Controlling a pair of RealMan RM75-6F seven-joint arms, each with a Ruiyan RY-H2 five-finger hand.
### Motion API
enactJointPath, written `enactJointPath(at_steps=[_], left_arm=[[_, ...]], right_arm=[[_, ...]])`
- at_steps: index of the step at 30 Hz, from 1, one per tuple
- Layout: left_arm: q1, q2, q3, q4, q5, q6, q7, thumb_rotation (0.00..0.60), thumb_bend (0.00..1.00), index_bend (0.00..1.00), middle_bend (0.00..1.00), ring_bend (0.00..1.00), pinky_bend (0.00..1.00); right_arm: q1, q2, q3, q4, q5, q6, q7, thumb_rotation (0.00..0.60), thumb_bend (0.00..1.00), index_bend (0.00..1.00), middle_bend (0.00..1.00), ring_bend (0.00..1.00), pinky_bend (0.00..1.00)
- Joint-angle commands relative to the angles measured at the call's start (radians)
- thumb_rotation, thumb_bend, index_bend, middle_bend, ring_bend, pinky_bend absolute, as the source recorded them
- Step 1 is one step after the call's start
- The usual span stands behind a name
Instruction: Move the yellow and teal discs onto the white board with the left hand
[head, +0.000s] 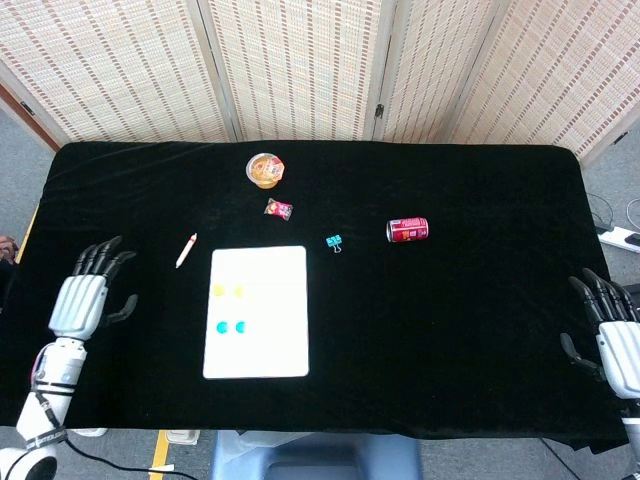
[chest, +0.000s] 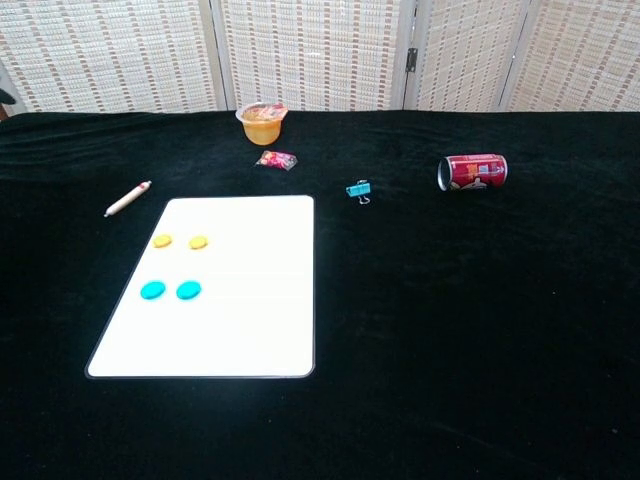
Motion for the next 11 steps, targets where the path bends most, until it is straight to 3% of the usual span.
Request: enactJointPath(at_steps=[1, 11], left_arm=[[0.057, 0.033, 0.025, -0.007, -0.002, 0.041, -0.012, 0.6, 0.43, 0.2, 0.06, 0.0, 0.0], [0.195, 0.041, 0.065, -0.022, 0.047, 0.189, -0.022, 0.6, 0.43, 0.19, 0.06, 0.0, 0.0]], right_arm=[[-0.003, -0.004, -0.002, 0.002, 0.004, 0.001, 0.005, 0.6, 0.46, 0.0, 0.0, 0.0, 0.0], [-0.019, -0.036, -0.016, -0.021, -0.022, 0.034, -0.018, 0.6, 0.46, 0.0, 0.0, 0.0, 0.0]])
